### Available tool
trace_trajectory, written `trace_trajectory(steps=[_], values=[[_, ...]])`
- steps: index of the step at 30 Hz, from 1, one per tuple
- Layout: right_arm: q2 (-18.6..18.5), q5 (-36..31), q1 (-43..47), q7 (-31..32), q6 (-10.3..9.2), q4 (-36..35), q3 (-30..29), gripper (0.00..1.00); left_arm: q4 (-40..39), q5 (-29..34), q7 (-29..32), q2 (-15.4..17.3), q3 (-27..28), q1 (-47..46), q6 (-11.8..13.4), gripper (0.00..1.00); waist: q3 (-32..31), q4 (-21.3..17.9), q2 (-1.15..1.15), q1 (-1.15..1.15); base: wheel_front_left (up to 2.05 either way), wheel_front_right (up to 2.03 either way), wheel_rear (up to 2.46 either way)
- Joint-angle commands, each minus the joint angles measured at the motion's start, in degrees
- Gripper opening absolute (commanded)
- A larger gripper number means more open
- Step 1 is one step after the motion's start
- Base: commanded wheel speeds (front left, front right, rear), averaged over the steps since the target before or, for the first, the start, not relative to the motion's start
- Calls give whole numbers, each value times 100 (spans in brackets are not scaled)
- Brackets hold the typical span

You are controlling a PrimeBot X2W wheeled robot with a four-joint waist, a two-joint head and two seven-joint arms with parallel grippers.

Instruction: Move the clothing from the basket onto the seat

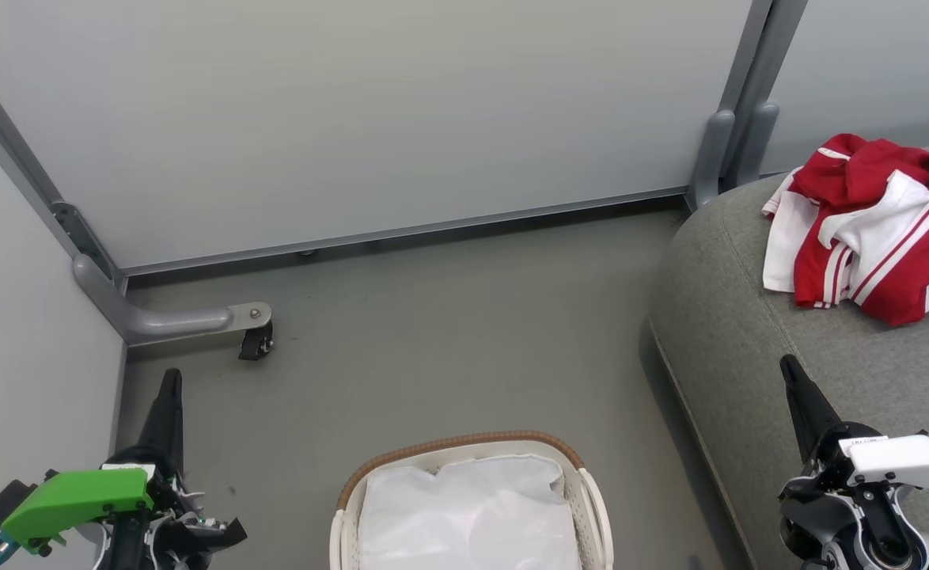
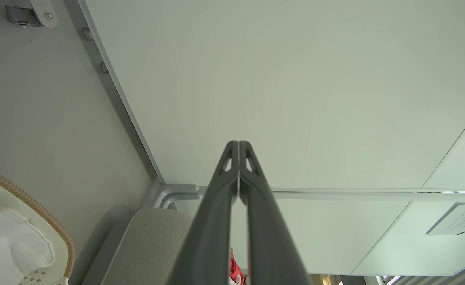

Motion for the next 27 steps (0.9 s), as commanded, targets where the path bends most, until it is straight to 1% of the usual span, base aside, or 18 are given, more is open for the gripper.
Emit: trace_trajectory(steps=[1,27], values=[[-34,18,-47,7,0,-21,-10,0,-5,-18,17,31,10,-57,-24,0,0,0,0,0,0,0,0],[-34,18,-46,7,0,-21,-10,0,-7,-18,18,31,11,-57,-24,0,0,0,0,0,0,0,0]])
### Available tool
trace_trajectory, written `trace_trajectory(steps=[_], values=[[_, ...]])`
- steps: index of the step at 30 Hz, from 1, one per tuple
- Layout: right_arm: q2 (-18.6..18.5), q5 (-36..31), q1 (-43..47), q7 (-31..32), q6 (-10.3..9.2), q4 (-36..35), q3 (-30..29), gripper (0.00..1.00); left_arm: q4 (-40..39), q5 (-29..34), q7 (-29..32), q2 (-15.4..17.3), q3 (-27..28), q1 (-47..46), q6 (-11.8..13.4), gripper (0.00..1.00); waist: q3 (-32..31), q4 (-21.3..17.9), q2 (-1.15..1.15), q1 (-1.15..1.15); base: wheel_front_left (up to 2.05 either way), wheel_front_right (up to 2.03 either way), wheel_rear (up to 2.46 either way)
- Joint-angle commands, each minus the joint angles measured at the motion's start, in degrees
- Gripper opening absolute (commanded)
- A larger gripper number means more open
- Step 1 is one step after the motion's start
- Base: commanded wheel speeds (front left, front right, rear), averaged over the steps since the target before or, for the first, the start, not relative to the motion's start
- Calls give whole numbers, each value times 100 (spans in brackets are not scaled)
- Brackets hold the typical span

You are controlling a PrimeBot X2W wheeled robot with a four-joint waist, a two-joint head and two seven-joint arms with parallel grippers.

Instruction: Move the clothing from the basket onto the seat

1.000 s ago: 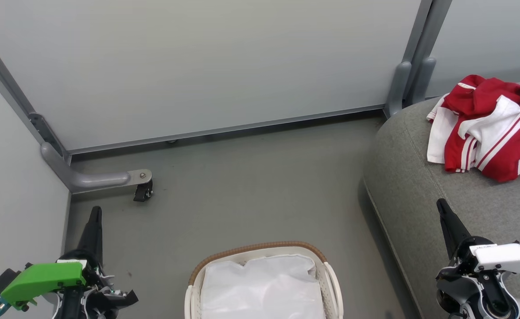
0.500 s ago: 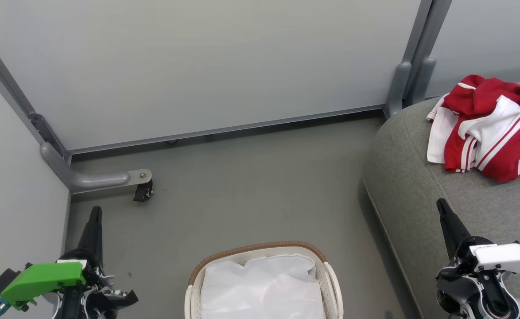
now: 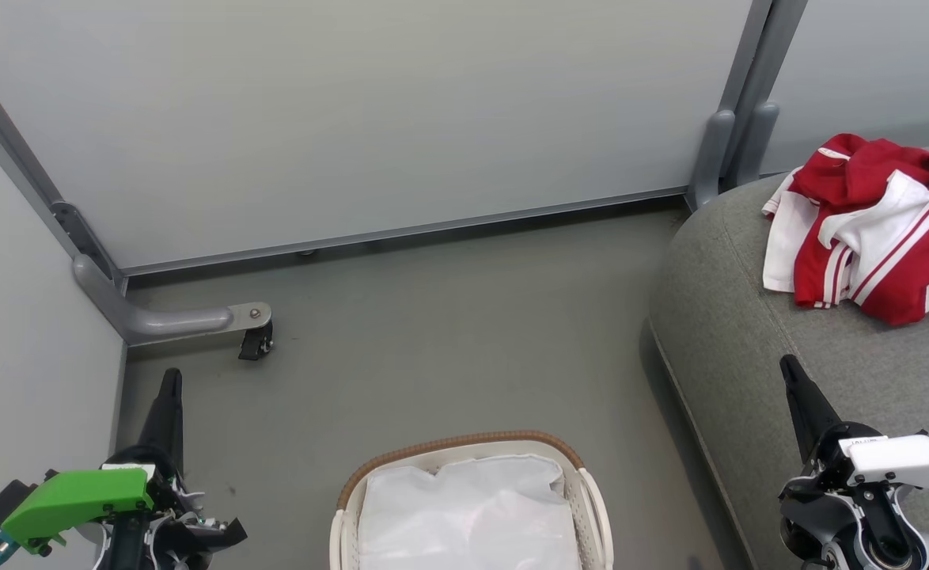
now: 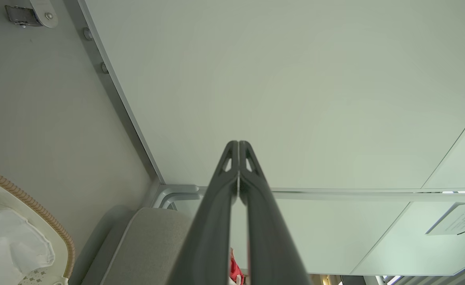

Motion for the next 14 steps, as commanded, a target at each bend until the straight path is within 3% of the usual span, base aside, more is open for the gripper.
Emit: trace_trajectory(steps=[1,14], values=[[-34,18,-46,7,0,-21,-10,0,-5,-18,18,31,12,-57,-24,0,0,0,0,0,0,0,0],[-34,18,-46,6,0,-21,-9,0,-4,-18,17,32,11,-57,-24,0,0,0,0,0,0,0,0]])
